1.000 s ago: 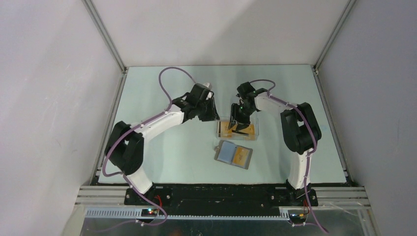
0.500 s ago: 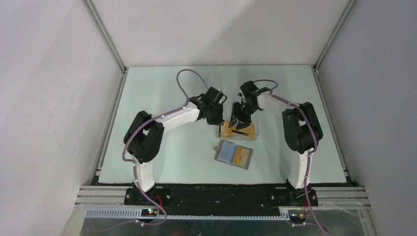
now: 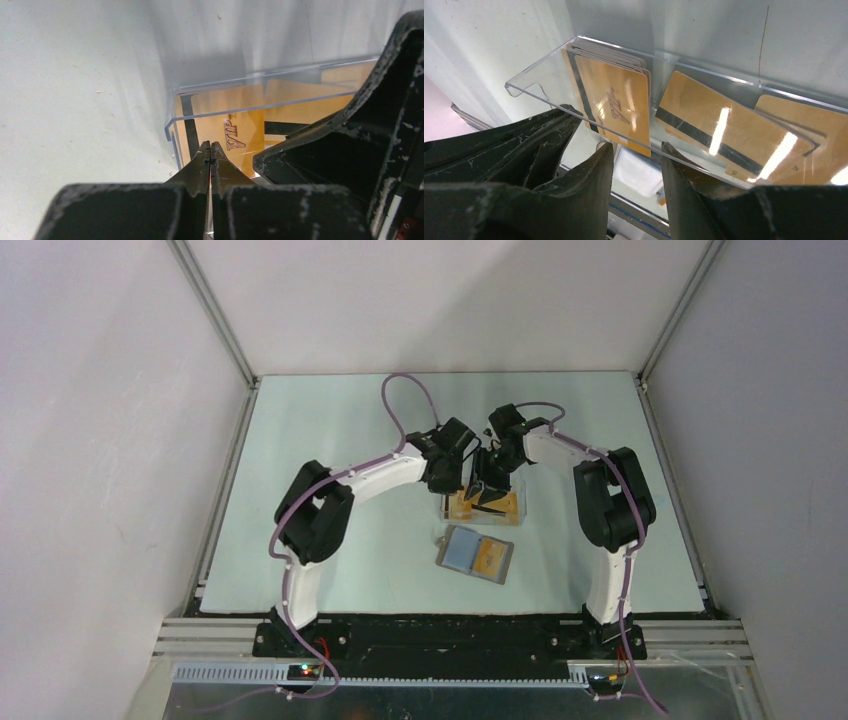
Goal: Put the credit cards into the card holder
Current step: Pick up the credit card from the storage box.
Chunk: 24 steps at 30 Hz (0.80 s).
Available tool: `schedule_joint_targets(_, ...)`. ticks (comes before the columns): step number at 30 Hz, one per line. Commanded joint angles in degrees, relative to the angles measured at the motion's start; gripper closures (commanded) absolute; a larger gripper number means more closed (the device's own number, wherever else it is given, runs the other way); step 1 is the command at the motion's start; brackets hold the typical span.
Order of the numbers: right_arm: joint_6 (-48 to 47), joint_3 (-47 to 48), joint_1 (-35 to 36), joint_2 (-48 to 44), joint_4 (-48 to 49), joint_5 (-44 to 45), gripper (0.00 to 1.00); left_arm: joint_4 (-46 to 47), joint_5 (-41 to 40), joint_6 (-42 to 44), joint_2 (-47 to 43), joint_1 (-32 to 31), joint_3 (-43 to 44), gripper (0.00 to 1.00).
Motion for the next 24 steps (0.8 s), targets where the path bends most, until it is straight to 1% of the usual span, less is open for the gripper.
schedule_joint_targets(1, -0.17, 0.46, -0.39, 1.15, 1.22, -0.33, 0.56, -4.47, -5.14, 2.01, 0.9, -1.05, 4.12, 1.0)
schedule_joint_targets(8, -0.08, 0.53, -0.42, 1.4, 1.37, -0.32, 0.56, -6.61, -5.87, 2.45, 3.7, -1.38, 5.69, 1.0)
schedule_joint_targets(18, 0.08, 0.46, -0.41, 2.12, 1.61, -0.81, 0.58, -7.09, -5.71, 3.02, 5.94, -1.86, 6.38, 1.0)
schedule_joint_targets(24, 0.54, 0.46, -0.38, 2.61, 2.24, -1.74, 0.6, -7.09, -4.0, 2.84, 6.27, -1.96, 6.54, 1.0)
